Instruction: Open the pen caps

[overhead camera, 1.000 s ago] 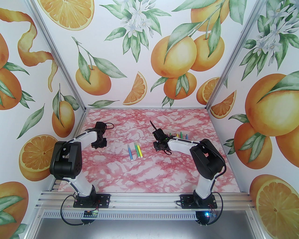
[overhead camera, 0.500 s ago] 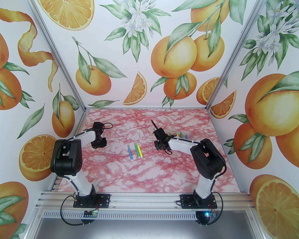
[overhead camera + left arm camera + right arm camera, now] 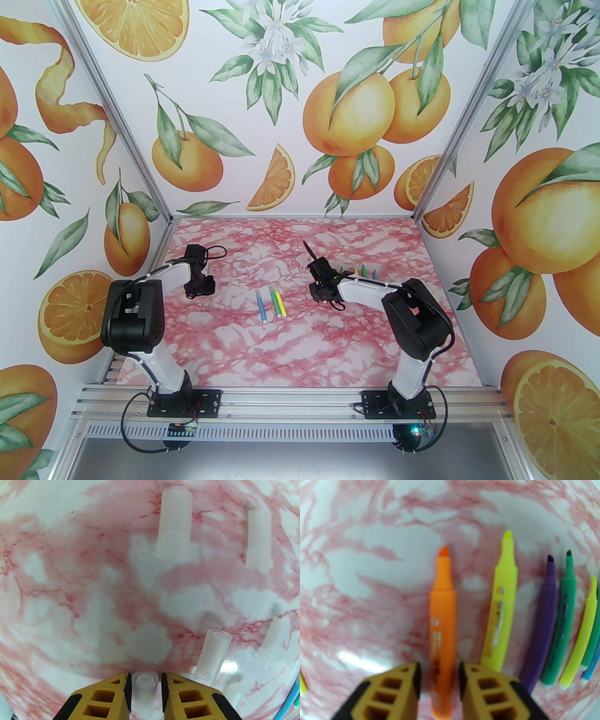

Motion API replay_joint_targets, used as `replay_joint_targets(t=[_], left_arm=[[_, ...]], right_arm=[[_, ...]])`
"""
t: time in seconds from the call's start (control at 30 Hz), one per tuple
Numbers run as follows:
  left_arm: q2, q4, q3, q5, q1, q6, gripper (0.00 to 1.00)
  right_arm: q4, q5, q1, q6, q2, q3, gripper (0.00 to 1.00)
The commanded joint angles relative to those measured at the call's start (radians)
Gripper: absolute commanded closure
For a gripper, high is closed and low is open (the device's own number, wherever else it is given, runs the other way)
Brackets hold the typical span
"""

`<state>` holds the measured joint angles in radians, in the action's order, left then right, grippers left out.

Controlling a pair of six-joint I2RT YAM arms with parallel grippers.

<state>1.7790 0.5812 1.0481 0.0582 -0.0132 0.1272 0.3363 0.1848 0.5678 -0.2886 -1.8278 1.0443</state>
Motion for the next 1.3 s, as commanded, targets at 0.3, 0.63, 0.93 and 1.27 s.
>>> replay_joint_targets(t=[0.3,0.63,0.93,1.27], left_arm=[[-0.098,-0.025,-0.013,-0.059,-0.01,0.011,0.61],[-0.223,-0.116,-0.067,-0.173,-0.01,0.015,0.47],[-0.398,-0.273,-0.171,-0.356,-0.009,0.047,0.33],[-0.47,-0.393,-0.247,-0.491,-0.007,0.111,0.31]], right_arm=[[-0.092,-0.026,0.043,0.043,0.126,-0.057,0.61],[-0.16,-0.167,0.129,0.07,0.137,-0.043,0.6],[-0.178,-0.261,0.172,0.077,0.09,-0.008,0.58],[-0.17,-0.298,0.187,0.076,0.034,0.028,0.59]])
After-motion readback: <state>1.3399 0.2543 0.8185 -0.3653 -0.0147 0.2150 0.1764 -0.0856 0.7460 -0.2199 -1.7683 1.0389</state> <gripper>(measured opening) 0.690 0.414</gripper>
